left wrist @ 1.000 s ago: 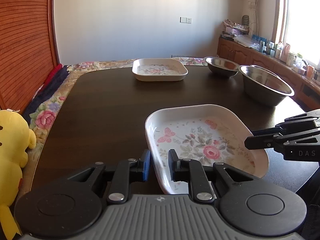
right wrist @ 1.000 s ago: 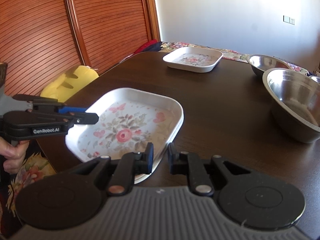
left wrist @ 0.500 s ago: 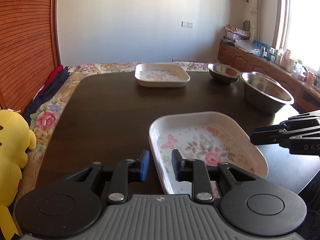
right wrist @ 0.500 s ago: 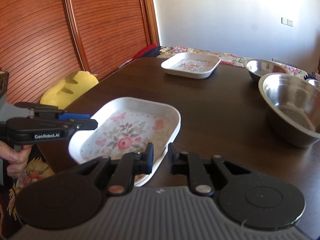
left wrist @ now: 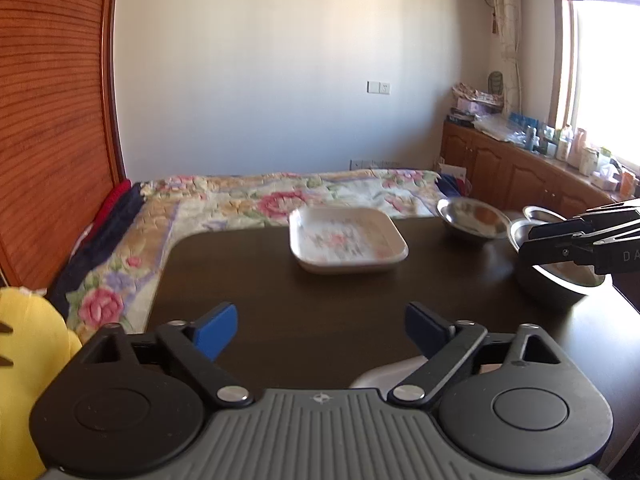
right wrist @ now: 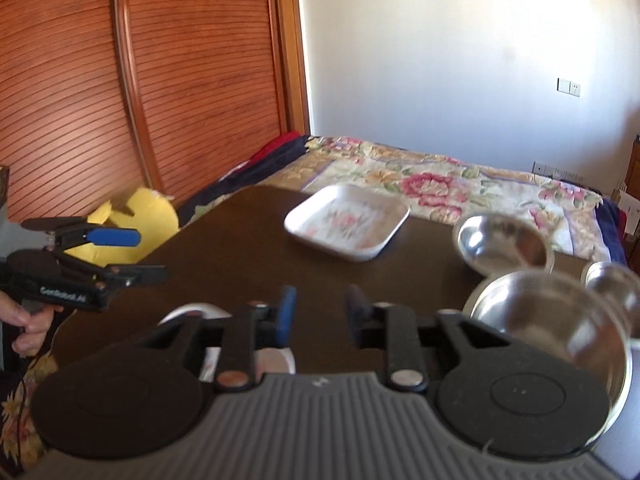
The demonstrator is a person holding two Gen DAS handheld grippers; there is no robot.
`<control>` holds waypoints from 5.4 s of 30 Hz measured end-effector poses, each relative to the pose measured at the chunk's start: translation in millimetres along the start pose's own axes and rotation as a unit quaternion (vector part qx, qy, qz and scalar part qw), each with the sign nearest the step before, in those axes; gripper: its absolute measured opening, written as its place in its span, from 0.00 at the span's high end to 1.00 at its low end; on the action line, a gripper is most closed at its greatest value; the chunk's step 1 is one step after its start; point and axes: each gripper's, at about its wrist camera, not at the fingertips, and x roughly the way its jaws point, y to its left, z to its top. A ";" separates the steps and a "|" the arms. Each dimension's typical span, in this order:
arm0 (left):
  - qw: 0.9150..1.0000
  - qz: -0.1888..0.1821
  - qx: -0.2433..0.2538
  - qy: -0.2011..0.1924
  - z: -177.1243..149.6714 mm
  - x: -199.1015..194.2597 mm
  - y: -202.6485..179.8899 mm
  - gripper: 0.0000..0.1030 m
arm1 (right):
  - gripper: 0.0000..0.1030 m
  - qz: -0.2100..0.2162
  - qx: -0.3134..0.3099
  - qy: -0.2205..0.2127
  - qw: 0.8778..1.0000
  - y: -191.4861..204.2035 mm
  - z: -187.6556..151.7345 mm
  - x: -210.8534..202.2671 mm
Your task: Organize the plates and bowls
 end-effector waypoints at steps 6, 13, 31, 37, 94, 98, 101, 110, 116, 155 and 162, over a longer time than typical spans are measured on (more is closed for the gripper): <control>1.000 -0.001 0.013 -0.007 25.8 23.0 11.0 0.08 | 0.59 0.004 0.039 0.009 0.999 -21.7 25.0 30.4; 1.000 -0.022 0.012 0.007 44.4 57.9 21.3 0.08 | 0.52 -0.013 0.054 0.032 0.998 -38.2 42.0 70.8; 0.998 -0.046 0.001 0.050 63.9 155.7 36.1 0.04 | 0.25 -0.030 0.076 0.101 0.992 -62.6 59.3 156.2; 0.997 -0.044 -0.009 0.068 61.9 183.4 40.2 0.21 | 0.42 -0.031 0.071 0.128 0.989 -67.0 58.5 173.4; 0.995 -0.051 -0.001 0.081 53.0 127.1 12.1 0.86 | 0.86 -0.001 0.077 0.114 0.990 -61.4 44.5 130.5; 0.996 -0.051 0.003 0.074 54.1 111.2 4.2 0.86 | 0.86 -0.002 0.075 0.105 0.992 -60.8 44.1 116.4; 0.996 -0.051 0.007 0.069 53.3 99.1 -1.4 0.86 | 0.86 -0.001 0.075 0.098 0.992 -60.1 43.1 105.8; 0.996 -0.056 0.008 0.064 37.3 66.2 -15.3 0.86 | 0.86 0.008 0.066 0.092 0.994 -55.4 29.2 76.8; 0.996 -0.057 0.008 0.063 24.3 45.3 -23.8 0.86 | 0.86 0.010 0.059 0.089 0.994 -47.1 18.4 60.3; 0.995 -0.060 0.005 0.080 -40.7 -27.5 -30.6 0.86 | 0.85 0.059 0.065 0.065 0.994 -16.7 -39.5 2.7; 0.994 -0.062 -0.006 0.087 -52.8 -32.4 -27.0 0.86 | 0.85 0.064 0.059 0.067 0.994 -11.8 -42.5 1.7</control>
